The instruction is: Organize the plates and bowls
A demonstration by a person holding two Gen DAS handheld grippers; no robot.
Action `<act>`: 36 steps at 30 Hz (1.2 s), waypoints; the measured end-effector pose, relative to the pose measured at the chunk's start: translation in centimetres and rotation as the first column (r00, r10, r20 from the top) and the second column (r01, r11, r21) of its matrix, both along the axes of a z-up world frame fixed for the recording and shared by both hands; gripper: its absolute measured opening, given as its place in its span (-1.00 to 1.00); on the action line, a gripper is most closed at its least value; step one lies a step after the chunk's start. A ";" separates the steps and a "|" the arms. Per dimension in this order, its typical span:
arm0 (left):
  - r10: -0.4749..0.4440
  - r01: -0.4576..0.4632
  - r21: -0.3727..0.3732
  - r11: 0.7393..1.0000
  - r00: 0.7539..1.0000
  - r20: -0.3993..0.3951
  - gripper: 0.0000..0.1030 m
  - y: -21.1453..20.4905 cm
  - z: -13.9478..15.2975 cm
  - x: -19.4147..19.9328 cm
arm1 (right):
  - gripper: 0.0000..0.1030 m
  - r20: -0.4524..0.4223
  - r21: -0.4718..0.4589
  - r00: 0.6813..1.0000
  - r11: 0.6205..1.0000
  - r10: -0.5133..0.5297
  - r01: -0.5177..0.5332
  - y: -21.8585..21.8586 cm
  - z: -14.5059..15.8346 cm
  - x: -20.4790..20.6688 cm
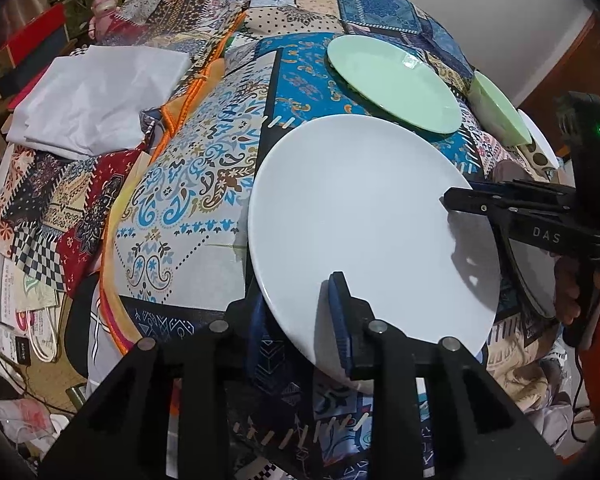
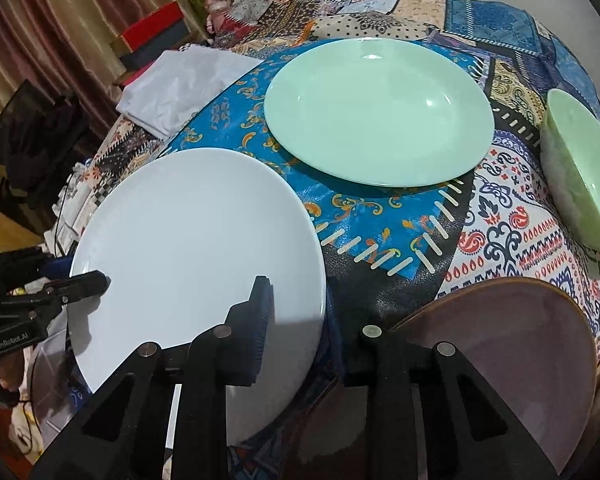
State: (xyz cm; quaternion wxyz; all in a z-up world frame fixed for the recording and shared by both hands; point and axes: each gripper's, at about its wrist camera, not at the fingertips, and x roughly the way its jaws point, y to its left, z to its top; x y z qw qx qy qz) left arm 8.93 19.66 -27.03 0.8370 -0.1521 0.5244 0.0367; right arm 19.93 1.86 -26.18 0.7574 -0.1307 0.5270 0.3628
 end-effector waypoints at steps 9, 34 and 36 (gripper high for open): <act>0.048 -0.047 -0.043 0.998 0.998 0.027 -0.42 0.3 1.1 -0.5 | -0.52 0.008 0.050 0.999 0.998 -0.047 0.047 -1.2 1.4 -0.6; 0.009 -0.007 -0.011 1.000 0.987 0.158 -0.42 -3.7 6.8 1.0 | -0.53 0.117 0.164 0.979 0.975 -0.170 0.149 -6.9 6.9 -1.8; -0.001 0.002 -0.009 1.000 0.987 0.163 -0.42 -4.3 7.1 1.3 | -0.53 0.121 0.170 0.976 0.972 -0.181 0.159 -7.5 7.2 -2.0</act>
